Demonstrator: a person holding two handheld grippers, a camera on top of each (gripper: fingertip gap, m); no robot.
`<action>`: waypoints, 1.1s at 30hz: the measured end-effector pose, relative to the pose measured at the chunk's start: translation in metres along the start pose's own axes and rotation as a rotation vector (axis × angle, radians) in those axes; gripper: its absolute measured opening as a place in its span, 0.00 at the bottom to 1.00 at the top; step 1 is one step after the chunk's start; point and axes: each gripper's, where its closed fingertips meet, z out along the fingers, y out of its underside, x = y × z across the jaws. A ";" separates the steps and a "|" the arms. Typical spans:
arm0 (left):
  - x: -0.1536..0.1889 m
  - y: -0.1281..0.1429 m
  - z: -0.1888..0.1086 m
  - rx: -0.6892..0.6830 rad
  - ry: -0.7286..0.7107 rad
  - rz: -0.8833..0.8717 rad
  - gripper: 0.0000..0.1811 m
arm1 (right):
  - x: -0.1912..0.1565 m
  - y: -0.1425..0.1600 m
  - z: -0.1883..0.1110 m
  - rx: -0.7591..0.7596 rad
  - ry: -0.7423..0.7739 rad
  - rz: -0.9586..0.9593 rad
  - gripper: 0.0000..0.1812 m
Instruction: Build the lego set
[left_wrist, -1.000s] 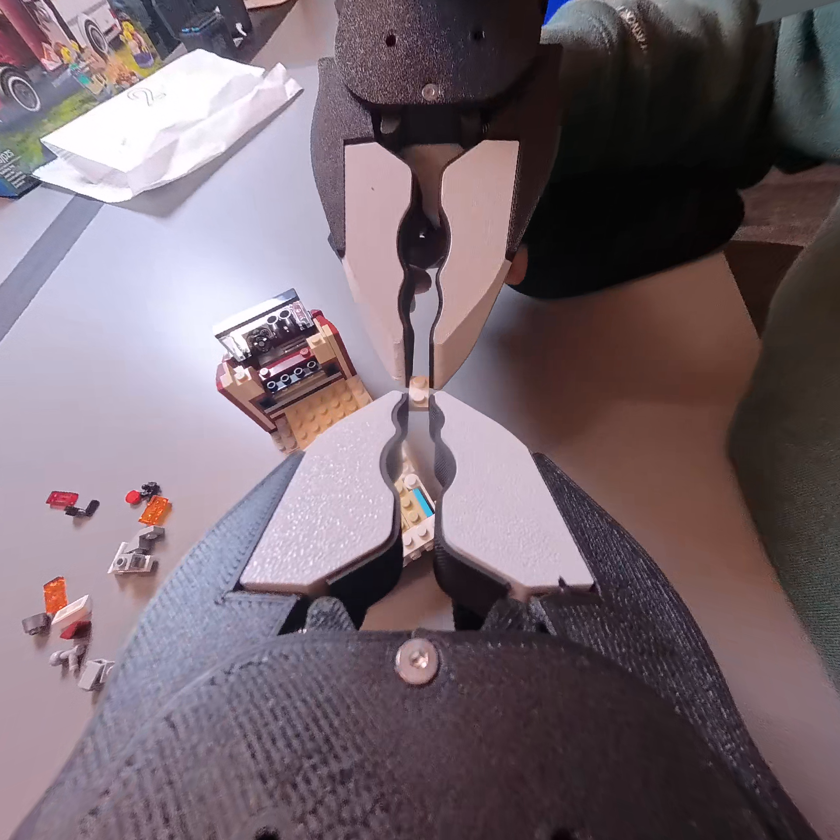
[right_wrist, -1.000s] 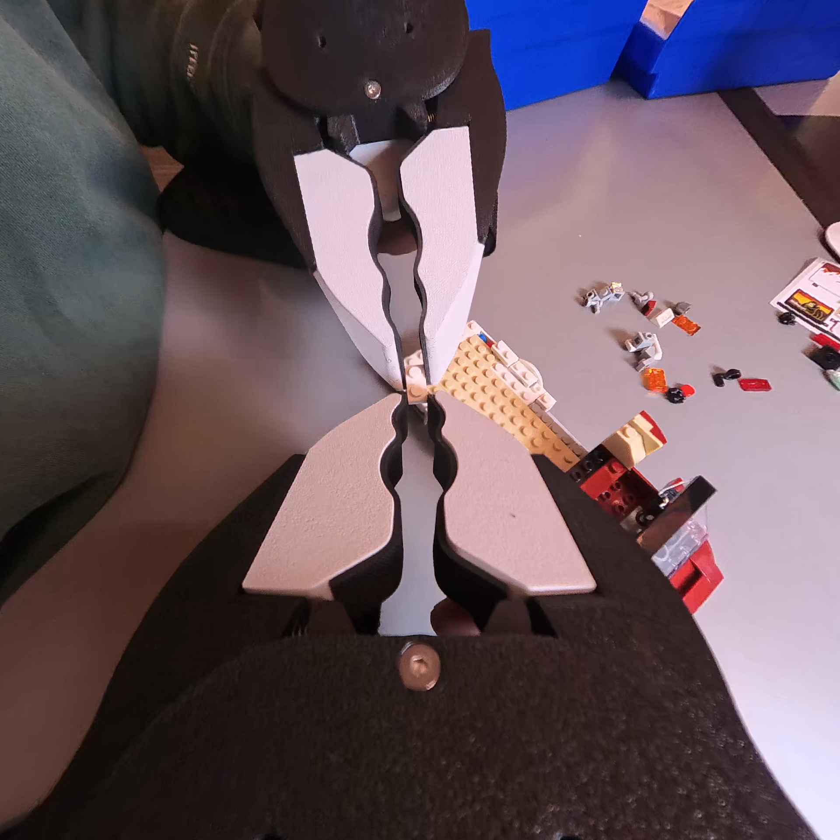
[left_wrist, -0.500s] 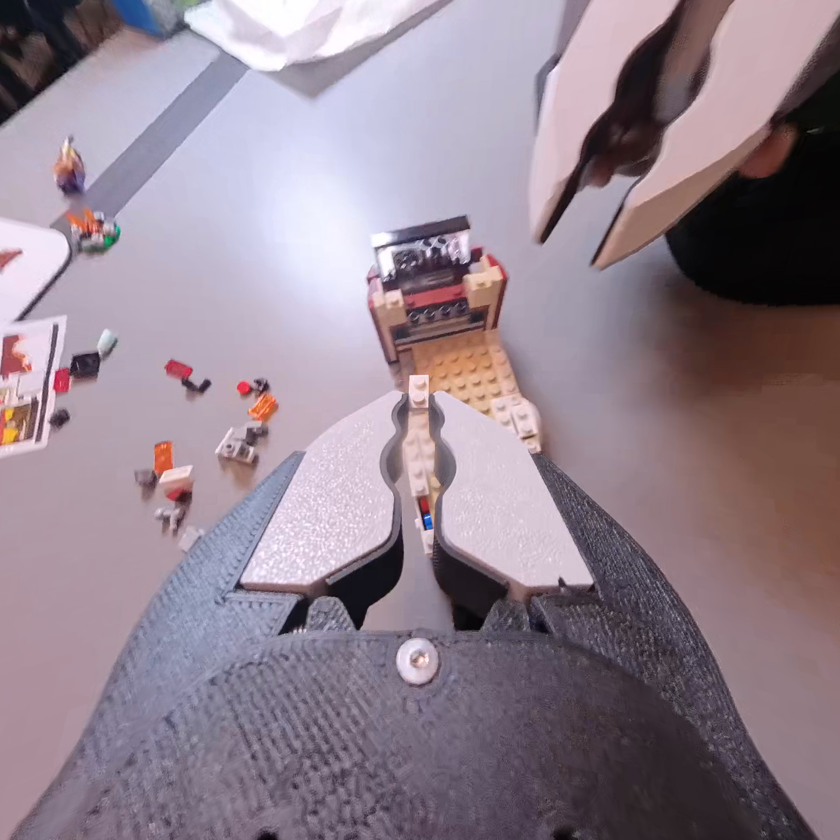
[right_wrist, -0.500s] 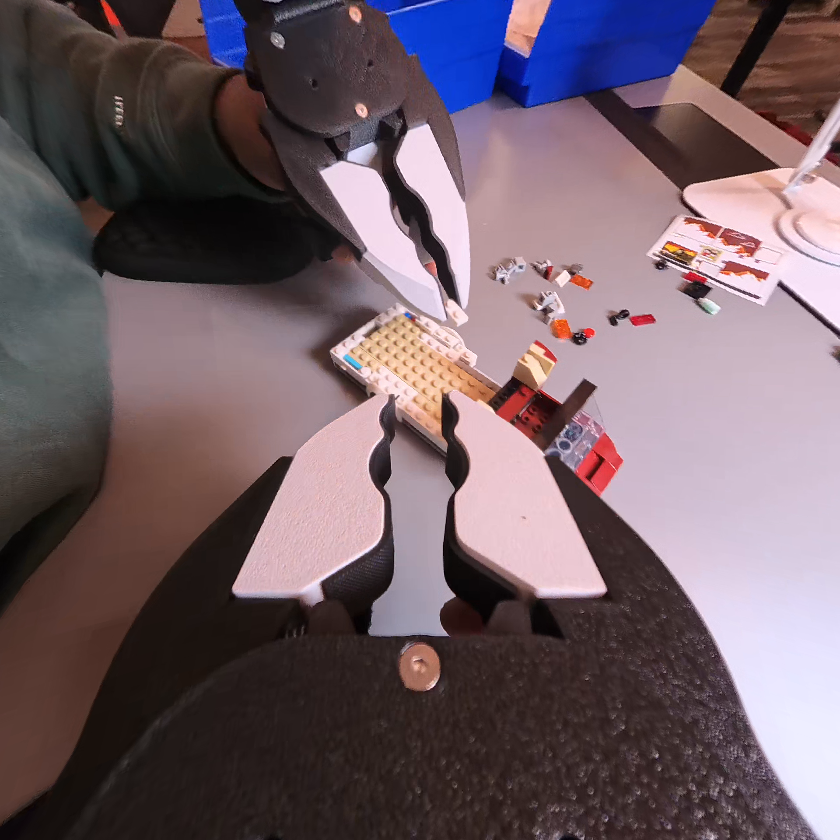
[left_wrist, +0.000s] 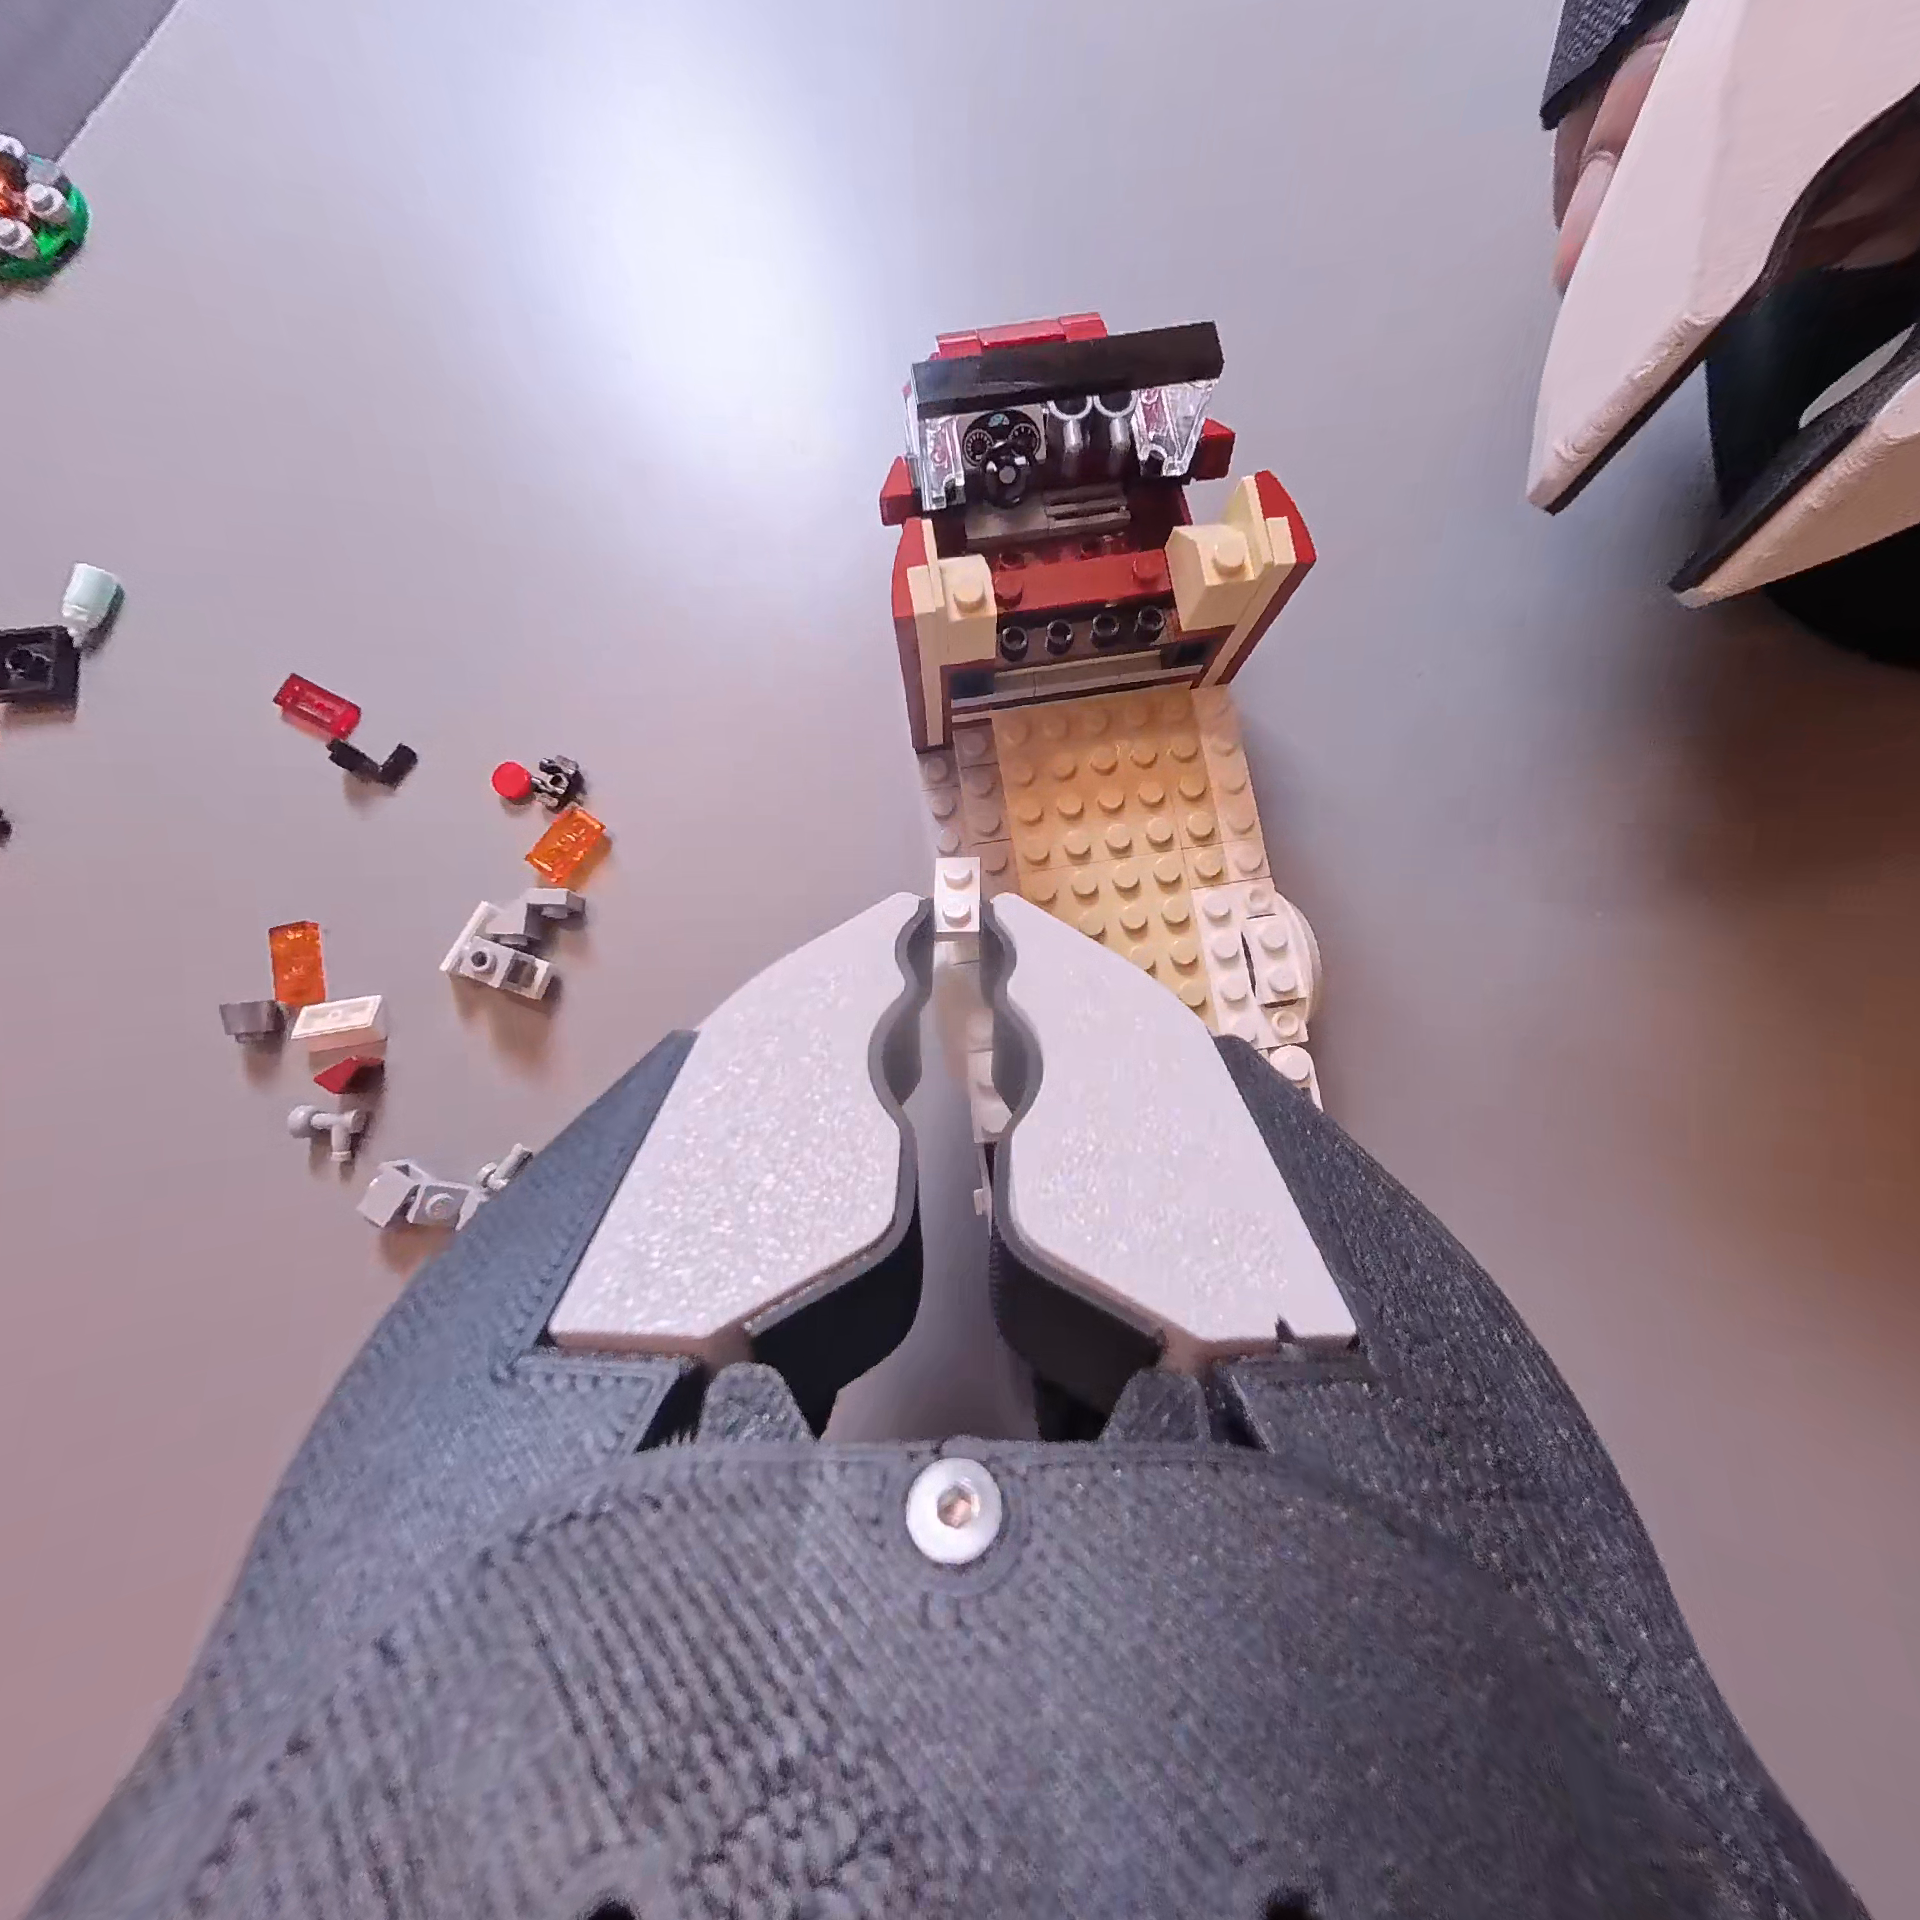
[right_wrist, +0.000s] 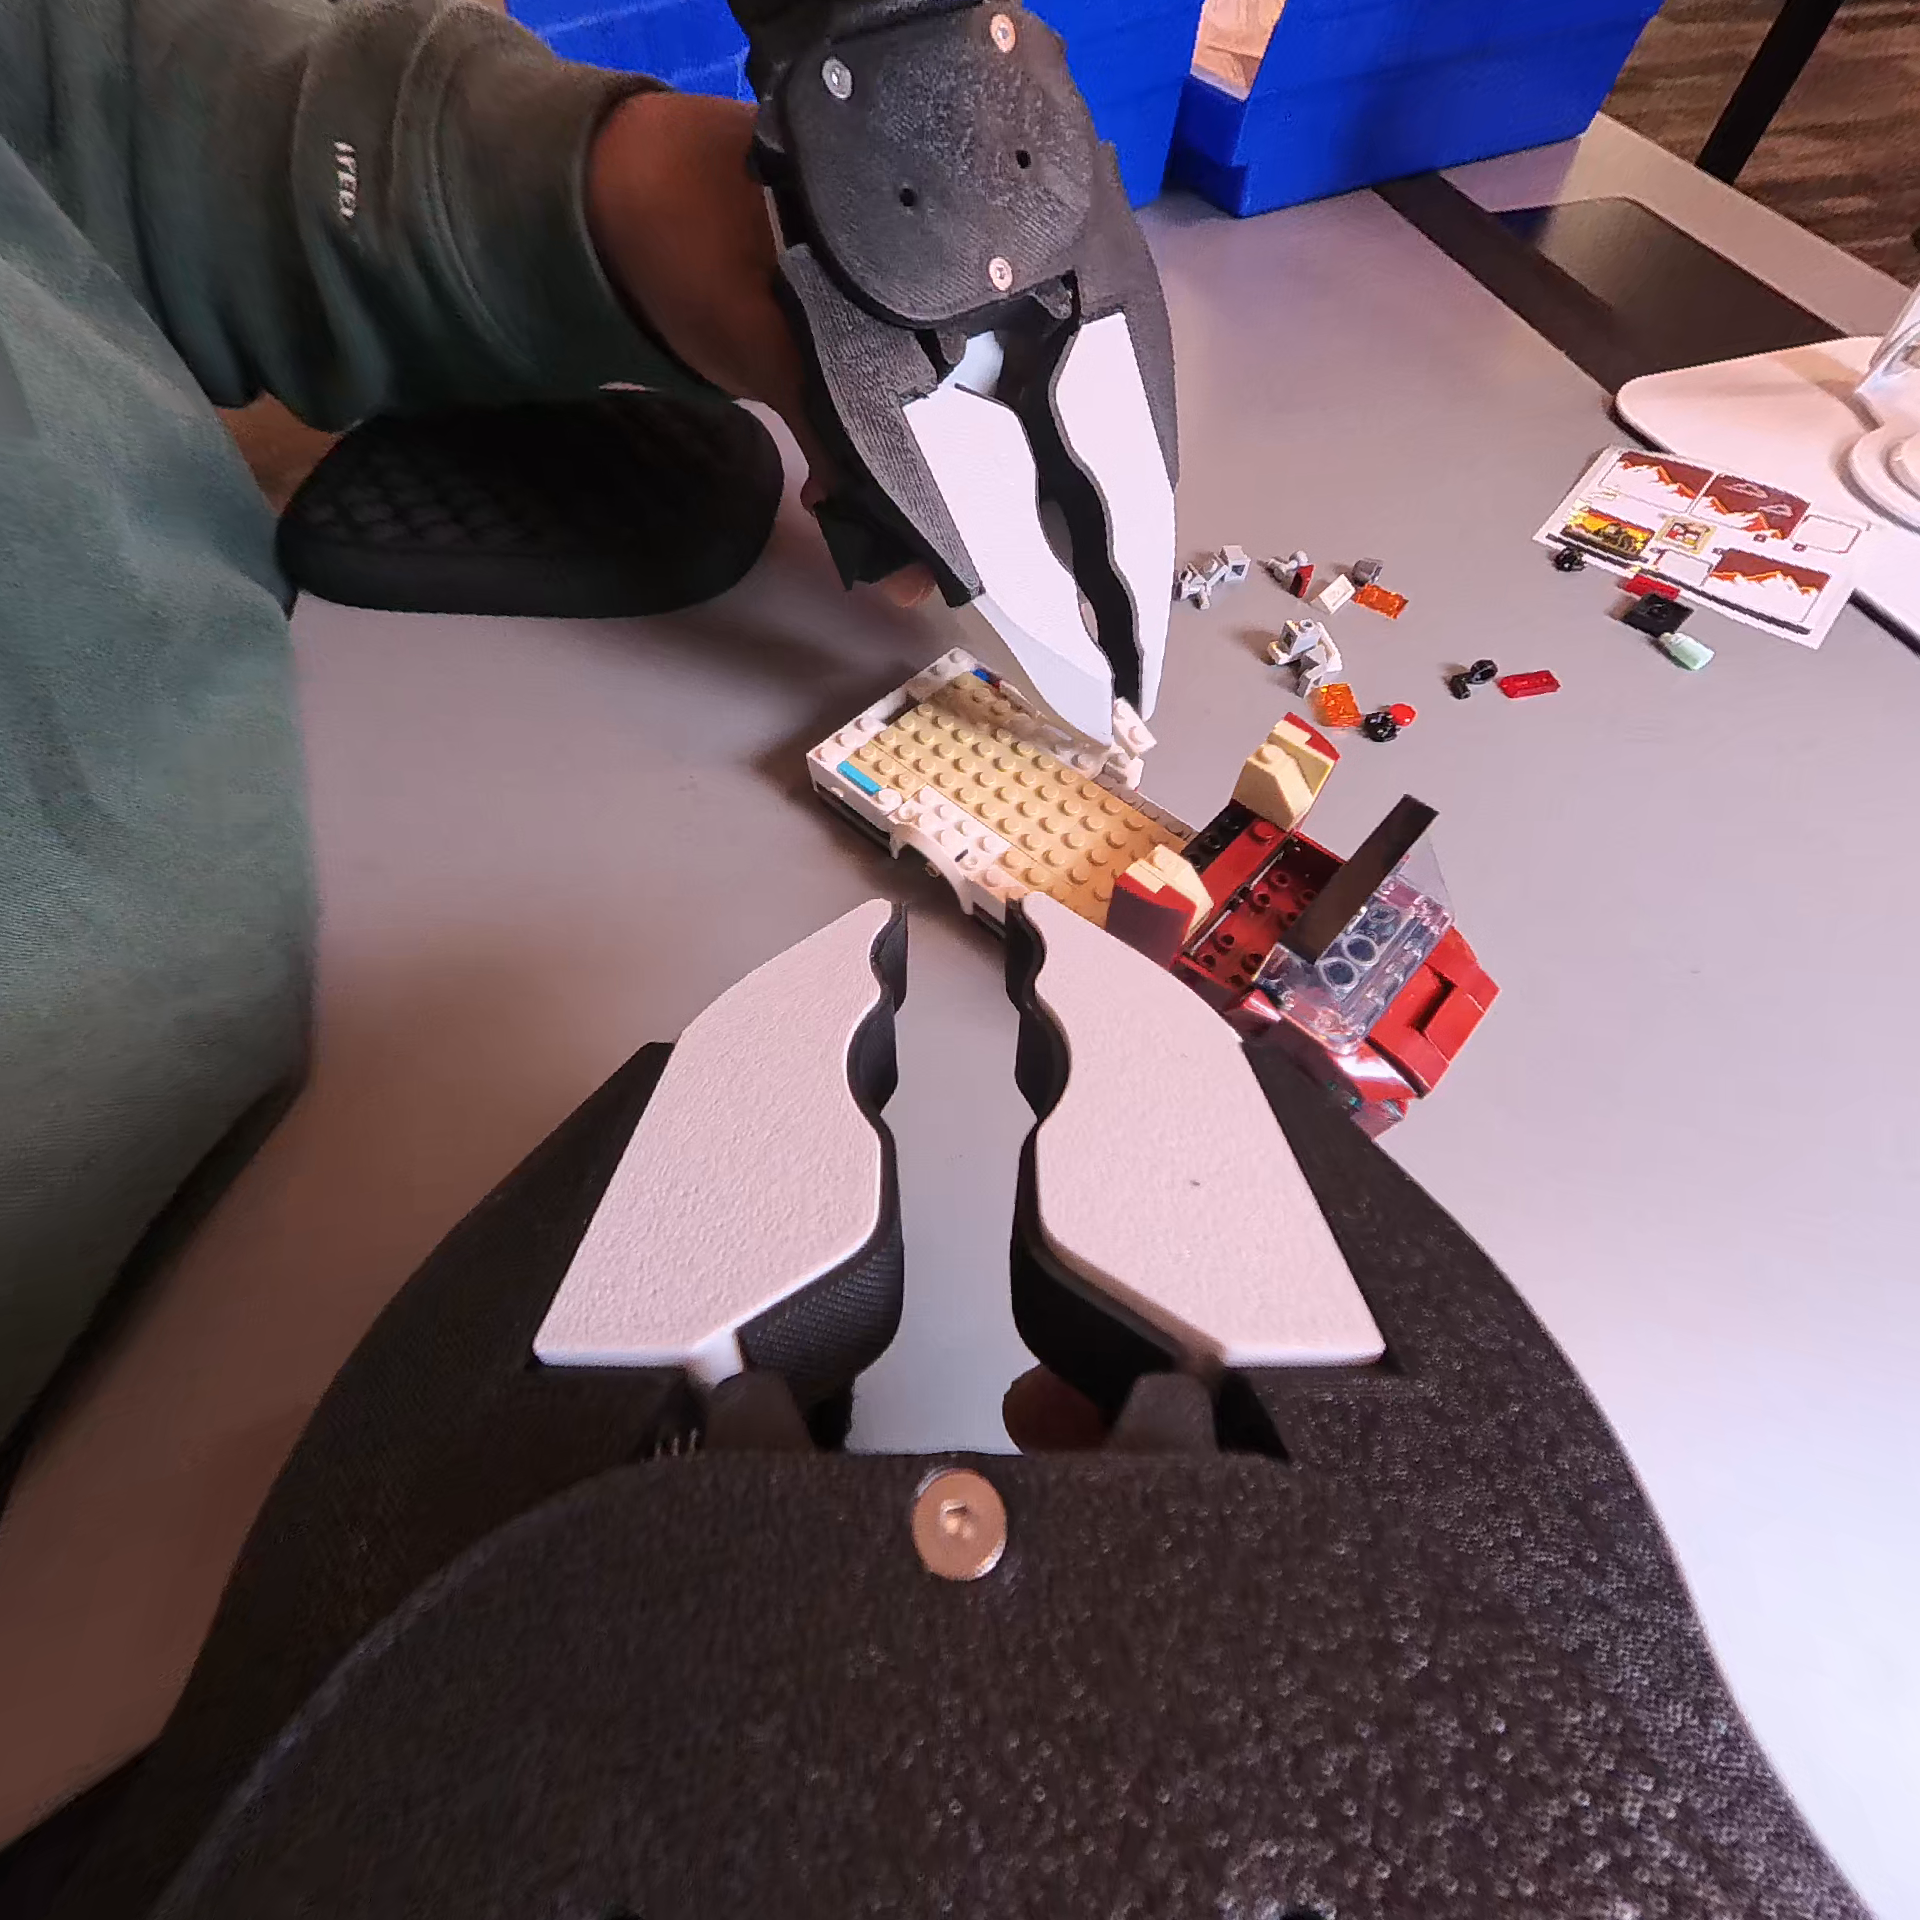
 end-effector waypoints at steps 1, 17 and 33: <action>0.001 0.000 0.000 -0.004 0.002 0.001 0.04 | -0.001 0.000 -0.001 0.008 -0.004 0.003 0.10; -0.001 0.006 0.002 -0.056 -0.022 0.006 0.05 | 0.004 0.003 0.003 -0.008 0.117 0.136 0.15; -0.001 0.006 0.002 -0.062 -0.034 0.005 0.05 | -0.008 0.016 0.019 -0.093 0.212 0.206 0.16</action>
